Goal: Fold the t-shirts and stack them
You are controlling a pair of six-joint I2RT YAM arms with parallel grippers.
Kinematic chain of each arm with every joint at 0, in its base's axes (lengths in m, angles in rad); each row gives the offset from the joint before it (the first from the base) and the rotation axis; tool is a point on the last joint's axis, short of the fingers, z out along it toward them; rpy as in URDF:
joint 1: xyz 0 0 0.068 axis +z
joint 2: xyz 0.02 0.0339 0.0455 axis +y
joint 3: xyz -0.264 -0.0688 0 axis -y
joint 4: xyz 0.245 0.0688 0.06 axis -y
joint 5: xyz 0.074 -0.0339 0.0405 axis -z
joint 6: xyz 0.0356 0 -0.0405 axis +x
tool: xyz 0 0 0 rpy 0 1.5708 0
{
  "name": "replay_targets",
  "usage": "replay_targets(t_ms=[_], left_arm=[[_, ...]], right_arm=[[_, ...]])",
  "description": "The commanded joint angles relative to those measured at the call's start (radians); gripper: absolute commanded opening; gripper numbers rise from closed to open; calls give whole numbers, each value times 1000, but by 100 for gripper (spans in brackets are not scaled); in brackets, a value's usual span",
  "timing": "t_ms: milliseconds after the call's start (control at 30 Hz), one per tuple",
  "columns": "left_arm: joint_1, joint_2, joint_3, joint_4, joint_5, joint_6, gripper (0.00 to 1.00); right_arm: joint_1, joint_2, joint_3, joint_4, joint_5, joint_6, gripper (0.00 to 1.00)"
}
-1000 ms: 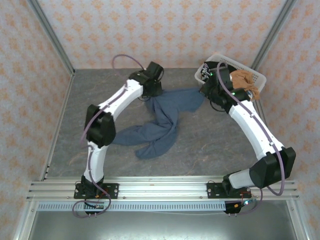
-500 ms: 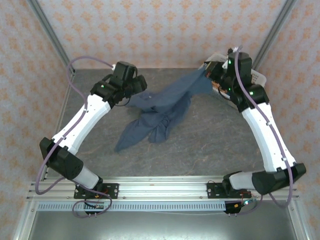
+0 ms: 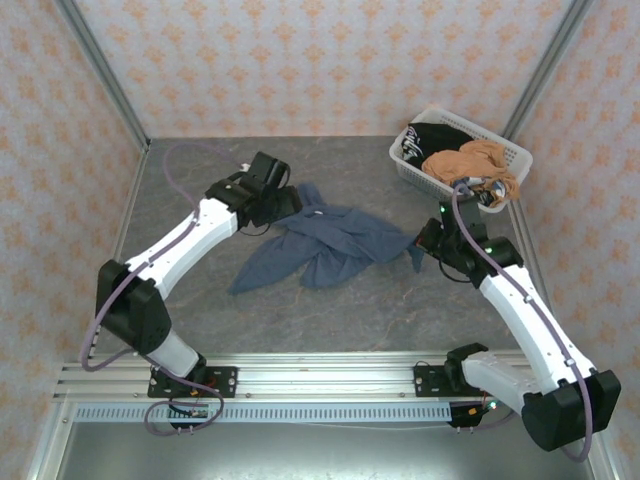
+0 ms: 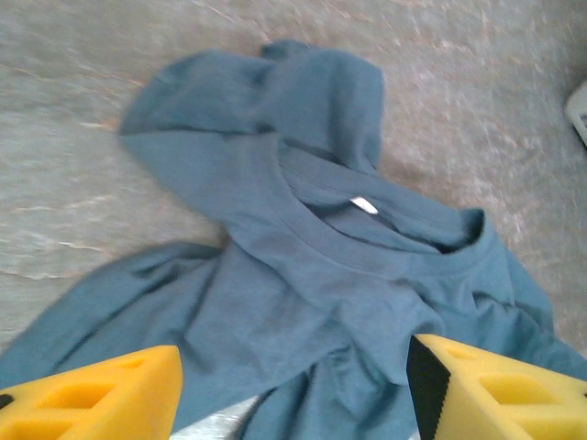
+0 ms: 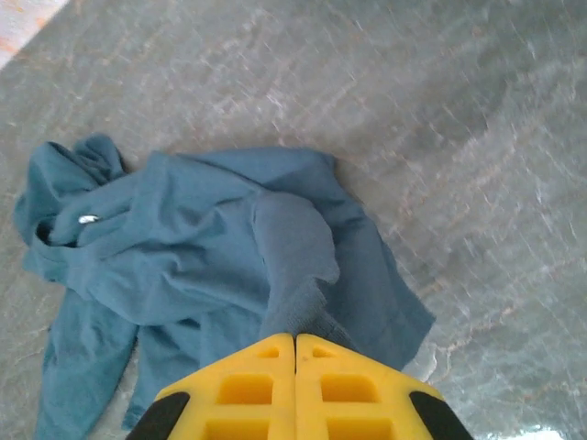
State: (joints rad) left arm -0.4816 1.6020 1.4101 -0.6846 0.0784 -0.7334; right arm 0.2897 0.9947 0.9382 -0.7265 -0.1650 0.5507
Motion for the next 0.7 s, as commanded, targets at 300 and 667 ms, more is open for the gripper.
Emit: replay_targets(t_ms=[300,667], left_arm=[[-130,367,308,21,111,-280,72],[-229,751,830,-396,114,-380,81]], right_arm=[[23,-69,-115,-40,-204,83,0],[42,-87,-190,-134,-353,117,0]])
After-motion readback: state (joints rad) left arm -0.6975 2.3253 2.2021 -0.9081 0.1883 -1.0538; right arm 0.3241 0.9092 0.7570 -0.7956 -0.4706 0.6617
